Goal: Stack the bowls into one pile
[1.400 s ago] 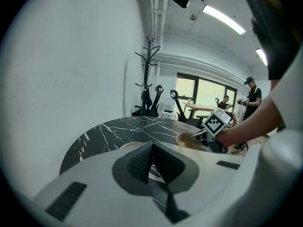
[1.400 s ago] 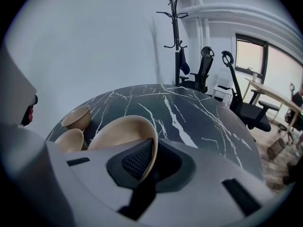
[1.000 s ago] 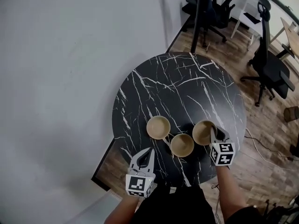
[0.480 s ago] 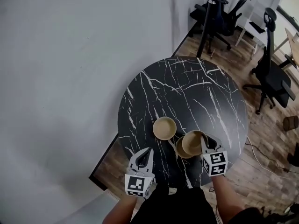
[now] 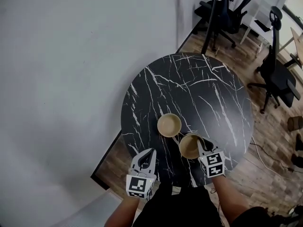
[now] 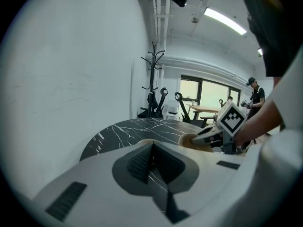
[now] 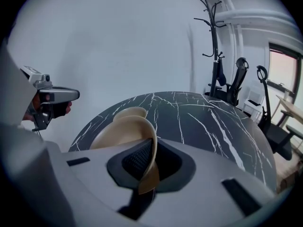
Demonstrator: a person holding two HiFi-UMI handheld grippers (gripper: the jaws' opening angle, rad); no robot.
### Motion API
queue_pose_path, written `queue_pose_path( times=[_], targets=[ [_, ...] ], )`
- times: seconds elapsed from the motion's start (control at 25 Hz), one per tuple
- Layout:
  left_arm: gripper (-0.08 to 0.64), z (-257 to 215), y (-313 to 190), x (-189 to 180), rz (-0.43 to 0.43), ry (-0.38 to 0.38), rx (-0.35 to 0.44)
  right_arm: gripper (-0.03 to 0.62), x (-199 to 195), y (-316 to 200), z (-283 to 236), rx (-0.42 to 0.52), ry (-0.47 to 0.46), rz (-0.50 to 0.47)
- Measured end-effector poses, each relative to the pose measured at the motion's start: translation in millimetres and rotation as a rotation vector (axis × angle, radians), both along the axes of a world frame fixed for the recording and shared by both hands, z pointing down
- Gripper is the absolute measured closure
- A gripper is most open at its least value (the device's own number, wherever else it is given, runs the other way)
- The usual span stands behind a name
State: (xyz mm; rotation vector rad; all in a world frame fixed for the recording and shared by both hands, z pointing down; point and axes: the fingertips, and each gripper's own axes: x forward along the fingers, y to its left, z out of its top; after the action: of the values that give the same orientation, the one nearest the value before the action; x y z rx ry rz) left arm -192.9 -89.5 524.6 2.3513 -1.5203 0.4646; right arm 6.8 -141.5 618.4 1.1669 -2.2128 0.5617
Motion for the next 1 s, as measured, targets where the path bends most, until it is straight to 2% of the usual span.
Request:
queue_pose_path(
  times=[0.16,0.64,0.8,1.0],
  targets=[
    [0.549,1.9,1.9,-0.9,0.022,-0.001,-0.005,0.568,-2.1,2.3,11.1,-0.003,0.017,-0.01],
    [0.549,15.3,8.3,-4.9,-0.007,0.011,-0.051,0.561,0.7,1.5,32.1,-0.066,0.034,-0.002],
    [0.549,18.2,7.7,-5.2,-0.008,0.009,-0.07,0.52,0.4,1.2,29.1,-0.051,0.053,-0.02],
    [0.549,16.7,5.7,-4.8,-0.012,0.009,-0.066,0.517,4.6,1.2,21.5,-0.04,0.052,-0.007]
  ],
)
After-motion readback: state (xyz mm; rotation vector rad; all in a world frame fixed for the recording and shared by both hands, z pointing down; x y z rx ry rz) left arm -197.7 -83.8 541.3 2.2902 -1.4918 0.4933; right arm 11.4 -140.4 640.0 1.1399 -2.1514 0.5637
